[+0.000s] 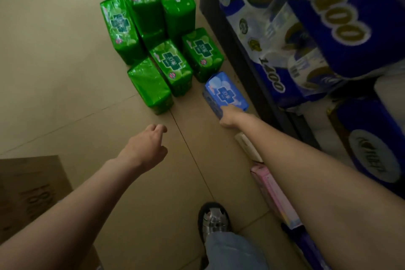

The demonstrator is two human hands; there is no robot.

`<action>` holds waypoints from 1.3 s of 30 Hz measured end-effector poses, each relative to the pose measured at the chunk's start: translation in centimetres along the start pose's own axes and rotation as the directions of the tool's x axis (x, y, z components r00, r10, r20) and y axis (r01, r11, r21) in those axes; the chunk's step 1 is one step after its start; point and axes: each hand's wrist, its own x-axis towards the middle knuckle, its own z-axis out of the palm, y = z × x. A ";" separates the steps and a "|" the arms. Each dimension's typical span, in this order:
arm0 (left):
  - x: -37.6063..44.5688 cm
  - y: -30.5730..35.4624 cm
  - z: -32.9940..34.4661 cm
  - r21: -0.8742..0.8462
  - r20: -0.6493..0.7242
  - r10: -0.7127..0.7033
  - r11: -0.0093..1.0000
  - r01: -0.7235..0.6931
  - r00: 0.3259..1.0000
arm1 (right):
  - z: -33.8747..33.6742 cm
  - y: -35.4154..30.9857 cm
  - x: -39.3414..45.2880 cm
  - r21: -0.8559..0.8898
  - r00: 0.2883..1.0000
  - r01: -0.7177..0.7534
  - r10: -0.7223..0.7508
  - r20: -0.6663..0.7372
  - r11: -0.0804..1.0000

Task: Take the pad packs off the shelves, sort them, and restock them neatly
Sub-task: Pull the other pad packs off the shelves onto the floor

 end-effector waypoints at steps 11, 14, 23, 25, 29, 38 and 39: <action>-13.1 16.2 -11.6 0.082 -0.255 0.179 0.983 -0.163 0.950 | -10.8 3.7 -30.9 0.907 0.967 0.252 -0.046 -0.251 0.337; -18.1 22.0 -14.1 0.051 -0.284 0.333 0.942 -0.333 0.899 | -13.3 8.5 -42.8 0.895 0.935 0.341 -0.007 -0.354 0.288; -30.3 41.1 -14.9 0.106 -0.293 0.670 0.732 -0.673 0.682 | -8.3 28.3 -66.1 0.915 0.801 0.273 0.457 -0.388 0.297; -32.7 44.4 -13.2 0.131 -0.278 0.769 0.624 -0.770 0.576 | -5.2 31.5 -68.1 0.912 0.732 0.239 0.555 -0.396 0.335; -36.1 49.9 -9.1 0.125 -0.310 0.825 0.528 -0.840 0.472 | -0.9 37.7 -72.0 0.743 0.209 0.092 0.717 -0.665 0.663; -44.0 58.5 0.6 -0.019 -0.410 0.767 0.534 -0.845 0.494 | 0.8 49.1 -72.8 0.885 -0.018 0.342 0.944 -0.330 0.316; -44.6 59.0 1.3 -0.023 -0.418 0.764 0.532 -0.846 0.492 | 0.1 49.5 -72.3 0.895 0.000 0.308 0.941 -0.338 0.322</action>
